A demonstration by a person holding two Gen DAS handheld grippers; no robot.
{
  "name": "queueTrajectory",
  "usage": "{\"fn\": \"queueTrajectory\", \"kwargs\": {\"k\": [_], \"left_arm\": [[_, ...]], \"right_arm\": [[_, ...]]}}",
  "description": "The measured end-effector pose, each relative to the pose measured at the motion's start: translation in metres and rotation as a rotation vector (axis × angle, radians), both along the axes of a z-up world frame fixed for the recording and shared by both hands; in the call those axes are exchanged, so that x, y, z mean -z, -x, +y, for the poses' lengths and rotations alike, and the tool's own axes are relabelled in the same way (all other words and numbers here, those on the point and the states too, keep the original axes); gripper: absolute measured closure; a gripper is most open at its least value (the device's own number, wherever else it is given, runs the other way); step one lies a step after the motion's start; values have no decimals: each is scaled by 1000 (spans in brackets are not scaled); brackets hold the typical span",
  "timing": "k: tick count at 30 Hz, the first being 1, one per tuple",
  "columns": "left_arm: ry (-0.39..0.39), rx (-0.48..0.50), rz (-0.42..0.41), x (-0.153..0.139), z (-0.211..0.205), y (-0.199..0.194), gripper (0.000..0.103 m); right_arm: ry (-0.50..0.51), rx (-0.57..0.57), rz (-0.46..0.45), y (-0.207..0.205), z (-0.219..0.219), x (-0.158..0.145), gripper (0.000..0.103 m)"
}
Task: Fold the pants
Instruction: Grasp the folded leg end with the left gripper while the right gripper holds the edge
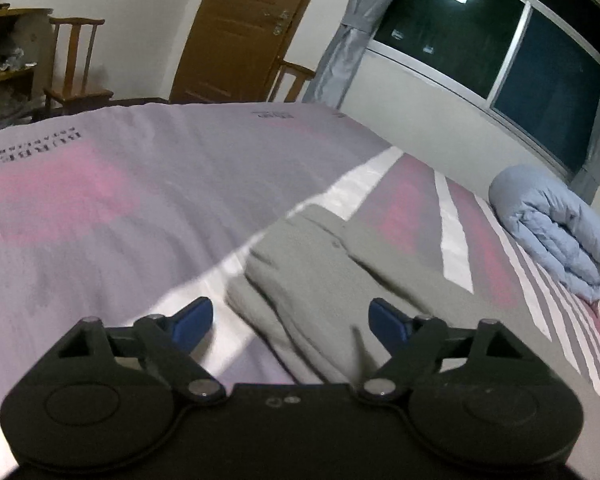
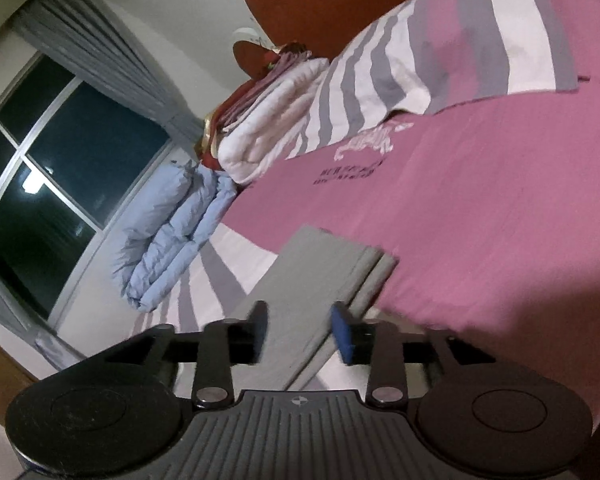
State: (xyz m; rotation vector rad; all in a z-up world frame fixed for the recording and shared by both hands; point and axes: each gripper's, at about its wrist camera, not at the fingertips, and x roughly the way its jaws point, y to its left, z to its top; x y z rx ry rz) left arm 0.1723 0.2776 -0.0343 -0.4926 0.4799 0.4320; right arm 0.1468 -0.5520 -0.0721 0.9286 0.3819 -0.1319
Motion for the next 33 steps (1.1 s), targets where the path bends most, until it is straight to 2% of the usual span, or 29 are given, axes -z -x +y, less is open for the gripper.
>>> {"fn": "queueTrajectory", "kwargs": {"k": [1, 3, 13, 14, 15, 17, 20, 24, 28, 30, 33], "left_arm": [[14, 4, 12, 1, 6, -4, 37], [48, 34, -3, 2, 14, -11, 58], [110, 88, 21, 10, 28, -36, 60], [118, 98, 26, 11, 29, -40, 66], [113, 114, 38, 12, 30, -41, 78], [86, 135, 51, 14, 28, -44, 82], [73, 139, 39, 14, 27, -42, 84], [42, 153, -3, -6, 39, -40, 85], [-10, 182, 75, 3, 36, -45, 85], [20, 170, 62, 6, 38, -43, 85], [17, 163, 64, 7, 34, -44, 85]], "right_arm": [[2, -5, -1, -2, 3, -1, 64], [2, -17, 0, -4, 6, -3, 64], [18, -15, 30, -5, 10, 3, 64], [13, -12, 31, -7, 10, 4, 64], [9, -9, 32, -7, 10, 4, 64], [-4, 9, 34, -9, 8, 6, 64], [-44, 59, 30, -9, 0, 11, 64], [-99, 95, 41, -10, -16, 16, 64], [-106, 106, 35, -12, -27, 17, 64], [-112, 113, 19, -12, -30, 17, 64], [-128, 92, -1, -19, -30, 17, 65]]}}
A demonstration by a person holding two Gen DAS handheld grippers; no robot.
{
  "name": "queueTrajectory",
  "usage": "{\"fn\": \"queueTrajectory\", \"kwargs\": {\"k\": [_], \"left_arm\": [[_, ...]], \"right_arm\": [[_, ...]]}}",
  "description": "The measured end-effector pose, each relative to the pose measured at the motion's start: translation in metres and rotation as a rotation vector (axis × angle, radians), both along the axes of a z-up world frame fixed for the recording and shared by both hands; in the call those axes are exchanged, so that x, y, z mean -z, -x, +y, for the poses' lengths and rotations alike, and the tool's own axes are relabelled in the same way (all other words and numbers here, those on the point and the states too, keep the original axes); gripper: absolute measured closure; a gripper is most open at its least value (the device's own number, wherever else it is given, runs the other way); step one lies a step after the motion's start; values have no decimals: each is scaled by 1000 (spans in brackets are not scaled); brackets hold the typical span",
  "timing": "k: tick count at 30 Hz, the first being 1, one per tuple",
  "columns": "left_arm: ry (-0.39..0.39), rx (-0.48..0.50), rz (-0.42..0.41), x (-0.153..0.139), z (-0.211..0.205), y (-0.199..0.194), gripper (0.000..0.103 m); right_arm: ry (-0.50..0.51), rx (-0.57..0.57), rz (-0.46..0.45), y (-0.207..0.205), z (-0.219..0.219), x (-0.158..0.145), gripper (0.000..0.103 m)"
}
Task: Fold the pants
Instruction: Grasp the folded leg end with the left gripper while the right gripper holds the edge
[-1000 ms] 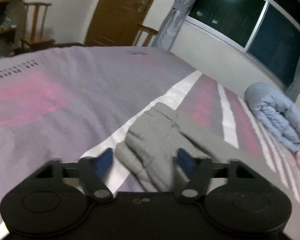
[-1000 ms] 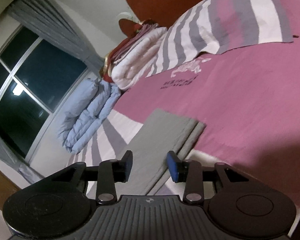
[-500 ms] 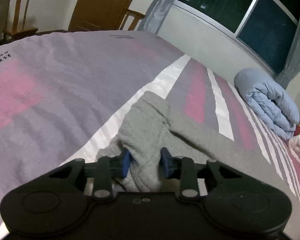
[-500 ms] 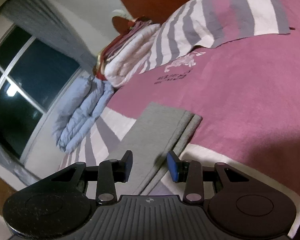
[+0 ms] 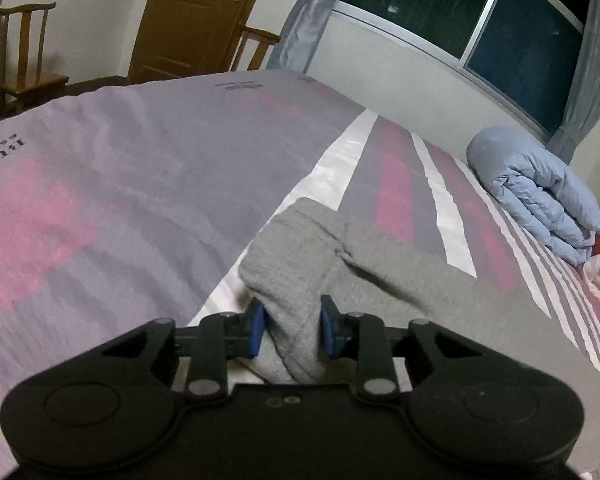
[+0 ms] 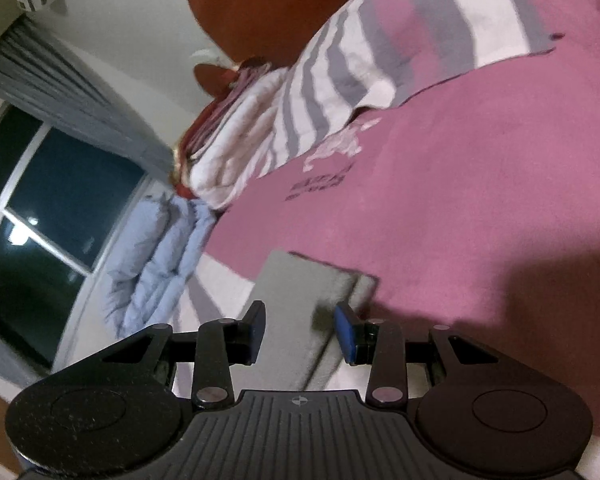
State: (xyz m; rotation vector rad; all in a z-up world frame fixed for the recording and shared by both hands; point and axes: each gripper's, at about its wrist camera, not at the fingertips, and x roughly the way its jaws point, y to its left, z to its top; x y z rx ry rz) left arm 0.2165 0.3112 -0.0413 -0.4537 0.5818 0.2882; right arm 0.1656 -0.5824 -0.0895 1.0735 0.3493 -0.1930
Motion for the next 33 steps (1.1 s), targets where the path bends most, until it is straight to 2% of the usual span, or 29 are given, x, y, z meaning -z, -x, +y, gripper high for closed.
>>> {"fn": "queueTrajectory", "kwargs": {"k": [2, 7, 15, 17, 18, 19, 25, 28, 32, 33], "left_arm": [[1, 5, 3, -1, 1, -1, 85], [-3, 15, 8, -2, 5, 0, 84], [-7, 11, 4, 1, 2, -1, 83], [-6, 10, 5, 1, 2, -1, 83], [-6, 11, 6, 1, 2, -1, 83], [-7, 12, 7, 1, 2, -1, 83], [-12, 27, 12, 0, 4, -1, 82], [-8, 28, 16, 1, 5, -1, 81], [-11, 35, 27, -1, 5, -2, 79], [-10, 35, 27, -1, 6, -2, 76]], "right_arm": [[-3, -20, 5, -8, 0, 2, 65], [-38, -21, 89, -26, -3, 10, 65], [-56, -37, 105, -28, -2, 12, 65], [-60, -71, 128, -35, -3, 14, 81], [-55, -92, 153, -40, -3, 15, 95], [-52, -95, 162, -41, -3, 16, 98], [66, -106, 57, -22, 4, -8, 98], [46, -111, 150, -31, 3, 12, 98], [27, -92, 136, -30, 4, 21, 98], [15, -88, 133, -29, 4, 21, 98]]}}
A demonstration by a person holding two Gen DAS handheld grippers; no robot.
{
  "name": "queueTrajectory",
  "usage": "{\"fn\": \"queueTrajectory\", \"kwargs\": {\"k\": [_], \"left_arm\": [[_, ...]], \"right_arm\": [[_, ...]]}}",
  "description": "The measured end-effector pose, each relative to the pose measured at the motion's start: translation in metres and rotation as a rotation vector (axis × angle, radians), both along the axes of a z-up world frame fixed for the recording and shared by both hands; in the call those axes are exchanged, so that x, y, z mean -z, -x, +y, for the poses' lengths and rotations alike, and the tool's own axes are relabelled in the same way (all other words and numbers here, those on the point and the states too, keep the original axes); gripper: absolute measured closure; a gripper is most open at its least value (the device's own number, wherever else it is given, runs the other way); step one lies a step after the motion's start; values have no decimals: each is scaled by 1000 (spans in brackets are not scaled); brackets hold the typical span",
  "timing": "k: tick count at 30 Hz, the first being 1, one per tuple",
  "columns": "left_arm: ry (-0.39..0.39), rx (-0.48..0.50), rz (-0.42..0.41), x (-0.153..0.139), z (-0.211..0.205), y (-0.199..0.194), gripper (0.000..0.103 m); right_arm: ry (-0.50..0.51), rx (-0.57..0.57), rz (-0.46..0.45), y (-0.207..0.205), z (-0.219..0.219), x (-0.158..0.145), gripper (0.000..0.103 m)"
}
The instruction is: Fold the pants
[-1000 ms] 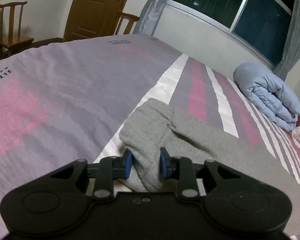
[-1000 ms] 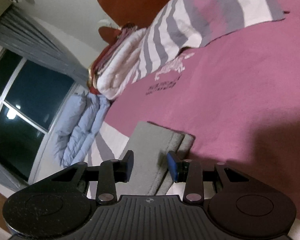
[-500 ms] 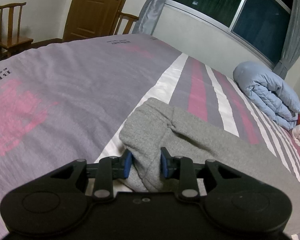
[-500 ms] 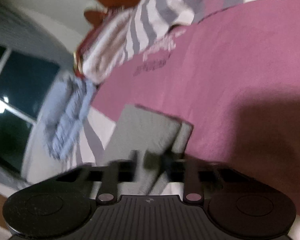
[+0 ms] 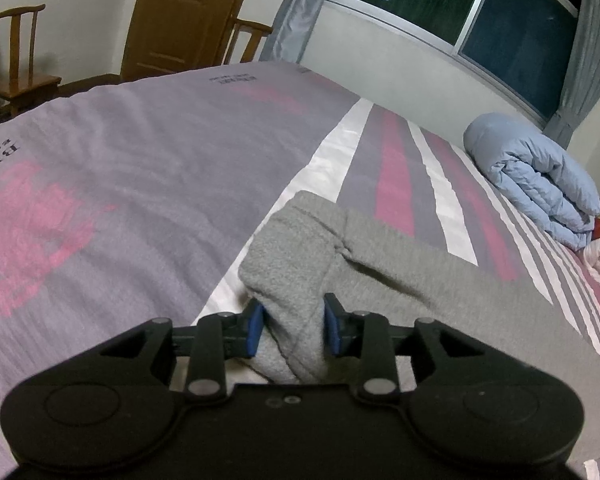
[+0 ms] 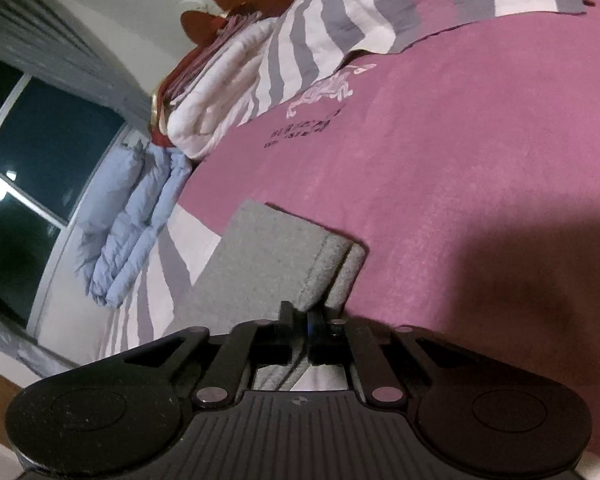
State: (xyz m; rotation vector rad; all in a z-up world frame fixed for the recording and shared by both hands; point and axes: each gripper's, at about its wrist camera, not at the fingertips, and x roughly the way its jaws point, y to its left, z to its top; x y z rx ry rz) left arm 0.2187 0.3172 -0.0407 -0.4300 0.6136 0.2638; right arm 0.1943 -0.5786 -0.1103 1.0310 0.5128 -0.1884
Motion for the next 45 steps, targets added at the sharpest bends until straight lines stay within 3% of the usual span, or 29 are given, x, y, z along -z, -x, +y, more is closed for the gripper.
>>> {"fn": "queueTrajectory", "kwargs": {"k": [2, 4, 5, 9, 14, 17, 20, 23, 24, 25, 26, 29, 30, 35, 45], "left_arm": [[6, -9, -1, -1, 1, 2, 69], [-13, -40, 2, -5, -1, 8, 53], [-50, -64, 21, -8, -4, 11, 40], [-184, -35, -1, -24, -30, 32, 33], [-298, 56, -56, -37, -87, 50, 19], [-321, 112, -66, -32, -120, 47, 16], [-325, 140, -38, -23, -144, 33, 16], [-348, 158, -21, -15, -160, 20, 14], [-372, 164, 13, -8, -163, 15, 12], [-389, 167, 52, 0, -163, 9, 11], [-386, 166, 78, 9, -162, 6, 8], [-255, 137, 74, 22, -143, 5, 6], [-247, 129, 71, 22, -140, 6, 6], [-291, 132, 72, 24, -144, 5, 6], [-281, 125, 46, 27, -143, 11, 6]], "right_arm": [[-1, 23, -7, 9, -3, -5, 97], [62, 44, -21, 21, -1, -16, 90], [104, 51, -25, 27, 0, -22, 90], [184, 15, -84, 44, 9, -40, 88], [188, -72, -128, 49, 33, -49, 86], [218, -148, -132, 40, 59, -51, 83], [358, -202, -160, 31, 88, -54, 80], [467, -258, -101, 14, 111, -46, 73], [493, -283, -44, 7, 116, -40, 65], [512, -323, 22, -1, 121, -31, 65], [522, -334, 30, -3, 123, -28, 65], [464, -304, 8, 2, 115, -35, 65], [450, -280, -26, 9, 110, -39, 64], [397, -205, -91, 32, 83, -44, 64], [164, -85, -71, 47, 35, -24, 64]]}}
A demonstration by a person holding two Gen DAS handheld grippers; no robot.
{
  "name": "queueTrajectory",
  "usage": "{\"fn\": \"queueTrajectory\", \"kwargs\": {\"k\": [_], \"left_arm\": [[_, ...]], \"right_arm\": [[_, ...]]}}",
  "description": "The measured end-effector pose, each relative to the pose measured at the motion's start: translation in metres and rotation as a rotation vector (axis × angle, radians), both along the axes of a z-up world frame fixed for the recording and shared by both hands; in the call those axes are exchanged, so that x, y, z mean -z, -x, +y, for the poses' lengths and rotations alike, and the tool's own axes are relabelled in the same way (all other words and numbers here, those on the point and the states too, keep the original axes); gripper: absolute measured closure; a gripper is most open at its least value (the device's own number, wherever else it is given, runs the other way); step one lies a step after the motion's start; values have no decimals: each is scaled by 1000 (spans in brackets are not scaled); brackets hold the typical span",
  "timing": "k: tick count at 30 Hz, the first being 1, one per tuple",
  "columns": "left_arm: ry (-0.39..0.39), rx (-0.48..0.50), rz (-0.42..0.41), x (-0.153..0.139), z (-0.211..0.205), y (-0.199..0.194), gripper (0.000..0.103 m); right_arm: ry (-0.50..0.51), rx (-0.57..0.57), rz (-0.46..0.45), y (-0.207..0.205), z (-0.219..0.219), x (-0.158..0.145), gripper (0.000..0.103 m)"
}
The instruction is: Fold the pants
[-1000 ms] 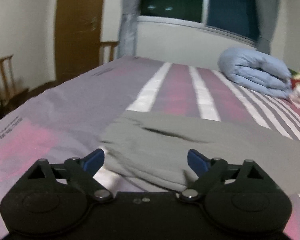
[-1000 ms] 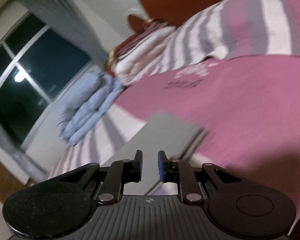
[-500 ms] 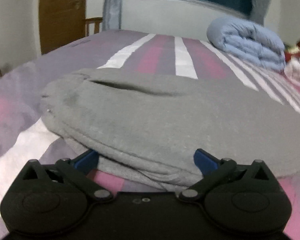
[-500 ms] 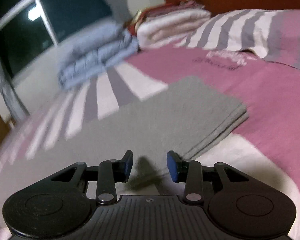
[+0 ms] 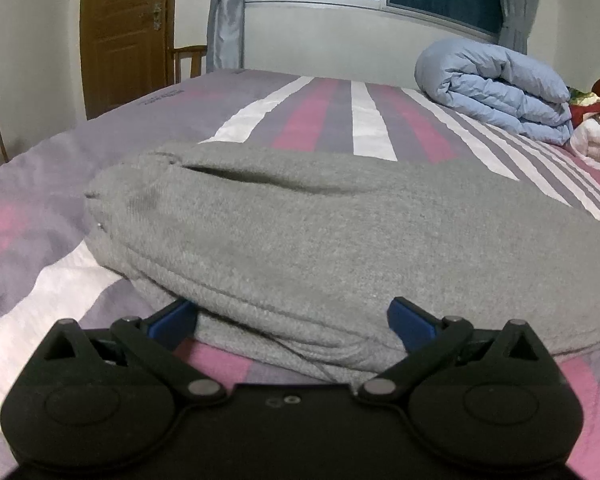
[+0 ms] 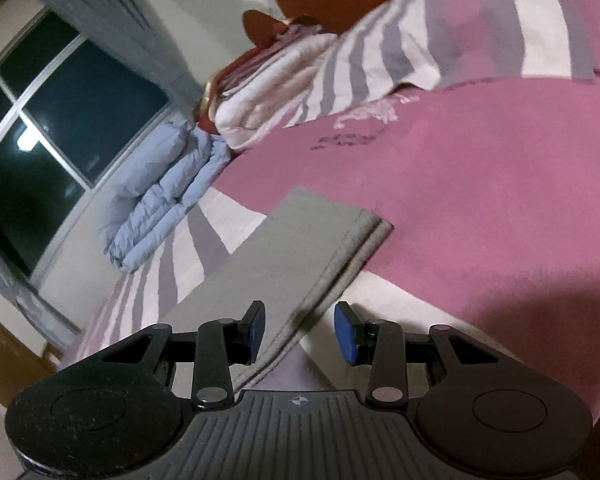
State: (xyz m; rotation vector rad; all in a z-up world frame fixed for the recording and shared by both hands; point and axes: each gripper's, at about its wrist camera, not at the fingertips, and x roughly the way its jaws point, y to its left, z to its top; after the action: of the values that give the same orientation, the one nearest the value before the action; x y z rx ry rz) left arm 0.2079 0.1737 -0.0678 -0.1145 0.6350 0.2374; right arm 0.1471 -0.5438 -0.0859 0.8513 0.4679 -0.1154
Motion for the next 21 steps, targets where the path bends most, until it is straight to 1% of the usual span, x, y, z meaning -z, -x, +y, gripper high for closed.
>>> {"fn": "queueTrajectory", "kwargs": {"k": [3, 8, 10, 14, 21], "left_arm": [[6, -1, -10, 1, 1, 2, 6], [16, -3, -16, 3, 2, 2, 6], [18, -4, -17, 3, 2, 2, 6], [20, -5, -18, 4, 3, 2, 6], [21, -5, -19, 4, 3, 1, 6]], "right_arm": [[-62, 14, -19, 1, -6, 5, 64], [-234, 78, -50, -1, -27, 19, 64], [-257, 83, -57, -2, -34, 21, 64], [-280, 58, -65, -8, -42, 24, 64], [-391, 95, -50, -19, -58, 35, 64]]}}
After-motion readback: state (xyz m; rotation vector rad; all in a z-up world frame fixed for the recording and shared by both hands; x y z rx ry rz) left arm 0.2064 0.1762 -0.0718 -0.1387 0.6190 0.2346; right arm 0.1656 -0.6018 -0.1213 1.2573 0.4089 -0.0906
